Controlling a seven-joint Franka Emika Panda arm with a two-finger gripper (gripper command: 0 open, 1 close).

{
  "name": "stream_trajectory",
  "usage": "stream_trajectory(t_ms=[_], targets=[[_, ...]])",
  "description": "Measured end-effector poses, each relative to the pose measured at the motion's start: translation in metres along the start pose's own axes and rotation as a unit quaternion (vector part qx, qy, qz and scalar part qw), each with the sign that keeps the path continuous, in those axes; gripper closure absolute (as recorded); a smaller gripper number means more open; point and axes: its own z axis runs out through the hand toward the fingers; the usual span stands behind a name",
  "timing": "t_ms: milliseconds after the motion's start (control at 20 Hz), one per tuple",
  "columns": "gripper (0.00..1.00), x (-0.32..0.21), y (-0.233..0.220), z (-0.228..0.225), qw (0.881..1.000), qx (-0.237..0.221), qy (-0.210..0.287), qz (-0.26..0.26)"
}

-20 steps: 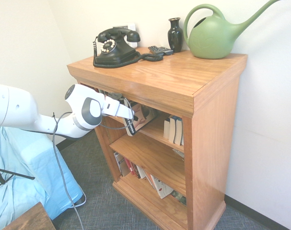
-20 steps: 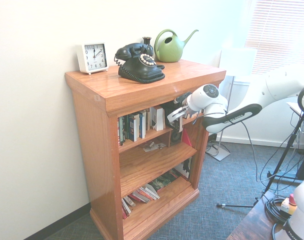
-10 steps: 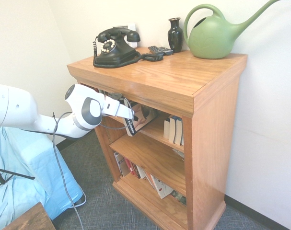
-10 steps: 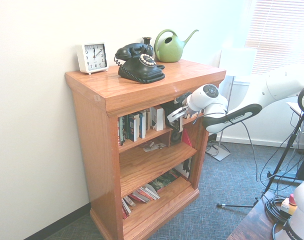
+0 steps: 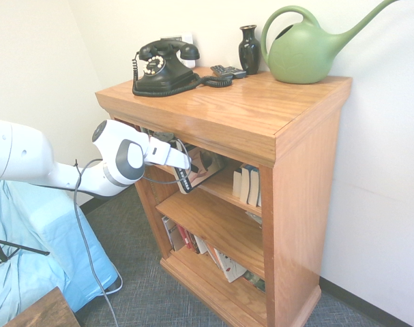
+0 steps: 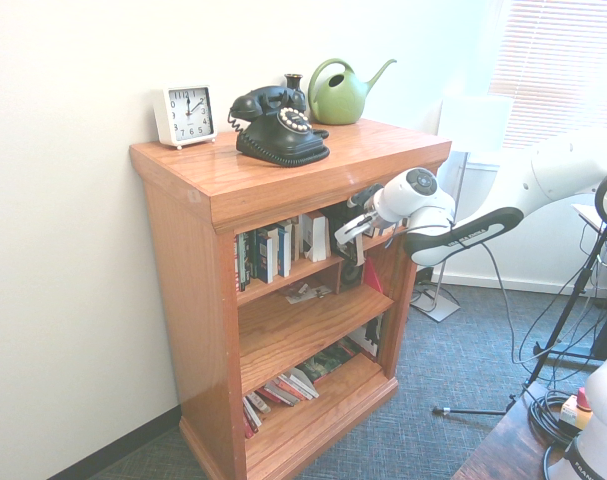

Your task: Organize the shelf

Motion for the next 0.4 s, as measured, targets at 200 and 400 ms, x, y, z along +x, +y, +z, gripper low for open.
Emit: stream_trajectory(t_ms=[200,400], targets=[[0.0,-0.012,0.015,-0.012,1.0,0.01,-0.008,0.001],[0.0,-0.03,0.032,-0.031,1.0,0.019,-0.012,0.002]])
